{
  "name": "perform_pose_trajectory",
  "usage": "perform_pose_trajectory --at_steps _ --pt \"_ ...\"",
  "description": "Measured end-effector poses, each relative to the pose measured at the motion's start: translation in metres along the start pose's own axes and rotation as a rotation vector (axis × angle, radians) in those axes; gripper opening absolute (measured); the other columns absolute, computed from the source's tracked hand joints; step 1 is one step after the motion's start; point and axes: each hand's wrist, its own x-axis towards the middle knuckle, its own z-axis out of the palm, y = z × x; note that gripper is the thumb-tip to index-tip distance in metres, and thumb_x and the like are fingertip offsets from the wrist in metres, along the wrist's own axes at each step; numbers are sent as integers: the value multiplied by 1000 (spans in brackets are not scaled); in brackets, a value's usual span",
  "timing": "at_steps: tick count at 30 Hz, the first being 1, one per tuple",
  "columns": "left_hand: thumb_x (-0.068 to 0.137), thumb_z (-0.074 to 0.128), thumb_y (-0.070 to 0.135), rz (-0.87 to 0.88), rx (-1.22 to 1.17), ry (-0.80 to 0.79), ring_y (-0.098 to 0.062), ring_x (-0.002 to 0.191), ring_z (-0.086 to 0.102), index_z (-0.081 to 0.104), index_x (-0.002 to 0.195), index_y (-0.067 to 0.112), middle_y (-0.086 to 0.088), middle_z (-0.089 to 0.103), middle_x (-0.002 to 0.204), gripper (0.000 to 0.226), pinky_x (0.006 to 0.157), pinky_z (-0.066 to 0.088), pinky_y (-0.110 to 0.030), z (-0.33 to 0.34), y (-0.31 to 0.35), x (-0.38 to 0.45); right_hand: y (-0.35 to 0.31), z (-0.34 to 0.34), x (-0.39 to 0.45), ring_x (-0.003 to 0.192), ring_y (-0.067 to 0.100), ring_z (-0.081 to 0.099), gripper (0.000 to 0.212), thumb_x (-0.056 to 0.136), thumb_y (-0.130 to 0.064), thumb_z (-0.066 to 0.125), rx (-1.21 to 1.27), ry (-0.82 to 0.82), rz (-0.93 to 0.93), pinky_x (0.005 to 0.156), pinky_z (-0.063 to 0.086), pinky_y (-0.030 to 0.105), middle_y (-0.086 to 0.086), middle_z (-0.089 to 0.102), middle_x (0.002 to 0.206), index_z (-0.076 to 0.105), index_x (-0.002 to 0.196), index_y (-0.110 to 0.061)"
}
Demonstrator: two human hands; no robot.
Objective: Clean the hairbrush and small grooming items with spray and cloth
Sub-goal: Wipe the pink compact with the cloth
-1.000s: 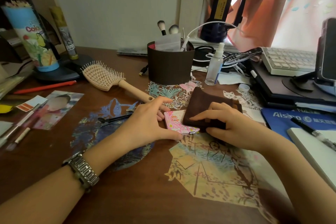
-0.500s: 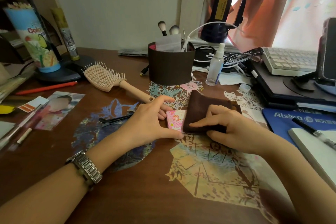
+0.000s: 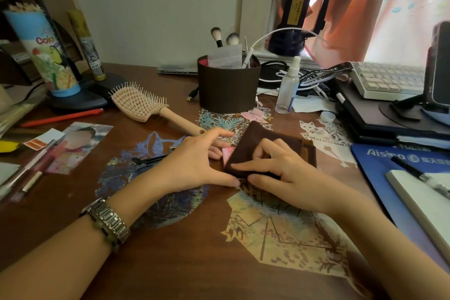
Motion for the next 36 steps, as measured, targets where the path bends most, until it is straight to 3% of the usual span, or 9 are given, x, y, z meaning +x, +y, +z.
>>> perform_pose_trajectory --at_steps 4,10,18,23,32,36 --pt "57 86 43 -5 -17 -11 8 100 53 38 134 37 16 55 126 90 84 44 -9 -1 -1 1 0 3 1 97 8 34 34 95 -45 42 -14 5 13 92 35 32 -13 38 101 49 128 -50" --pt "55 85 47 -17 -6 3 5 101 56 39 136 34 16 56 123 94 90 50 -20 -2 -2 1 0 5 6 96 9 33 38 93 -54 39 -80 22 24 91 36 33 -11 37 102 45 130 -51" --pt "55 82 54 3 69 40 5 100 52 37 137 35 16 51 127 96 87 49 -19 -2 -3 0 1 13 21 93 10 29 62 82 -64 14 -163 95 85 84 32 30 -12 31 99 41 135 -47" --pt "55 82 54 5 74 40 5 98 53 36 136 36 15 50 128 95 85 48 -17 -2 -2 -1 0 15 29 94 12 27 40 97 -49 30 -182 130 123 81 24 29 -9 32 100 37 137 -47" --pt "56 82 53 -7 73 33 5 97 54 34 138 35 15 51 129 97 86 48 -18 -2 -1 -1 -3 12 27 94 14 30 41 97 -37 36 -247 145 101 77 30 29 -7 34 102 39 138 -41" --pt "55 81 56 -8 76 32 2 100 54 34 138 34 16 53 126 98 92 51 -26 -2 -2 -1 -1 6 18 96 13 33 41 97 -33 38 -223 108 86 85 39 31 -8 34 102 42 137 -40"
